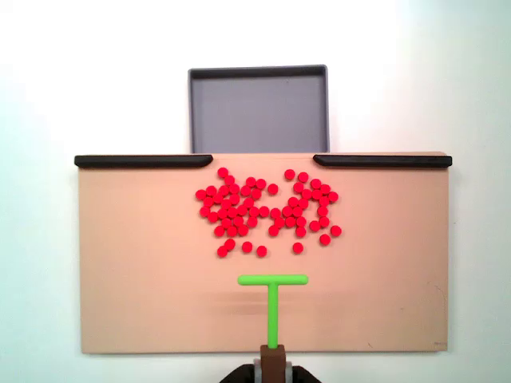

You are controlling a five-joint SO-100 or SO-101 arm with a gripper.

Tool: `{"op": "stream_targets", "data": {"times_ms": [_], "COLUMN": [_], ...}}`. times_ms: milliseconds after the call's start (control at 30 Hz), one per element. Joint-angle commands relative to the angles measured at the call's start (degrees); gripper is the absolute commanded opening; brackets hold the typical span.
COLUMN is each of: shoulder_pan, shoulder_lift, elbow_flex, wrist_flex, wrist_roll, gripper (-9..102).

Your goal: Gather the bottom side granules

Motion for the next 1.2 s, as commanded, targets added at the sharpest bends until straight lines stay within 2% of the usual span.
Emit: {"op": "stream_targets", "data": {"times_ms": [0,1167], "shoulder_pan": [-1.49,-2.02], "shoulder_lift": [-1.76,-1.67], "elbow_flex": [-0.18,-0.88], "wrist_flex": [-0.35,-0.35], "wrist_roll": [5.45,5.36], "gripper": [0,0]}}
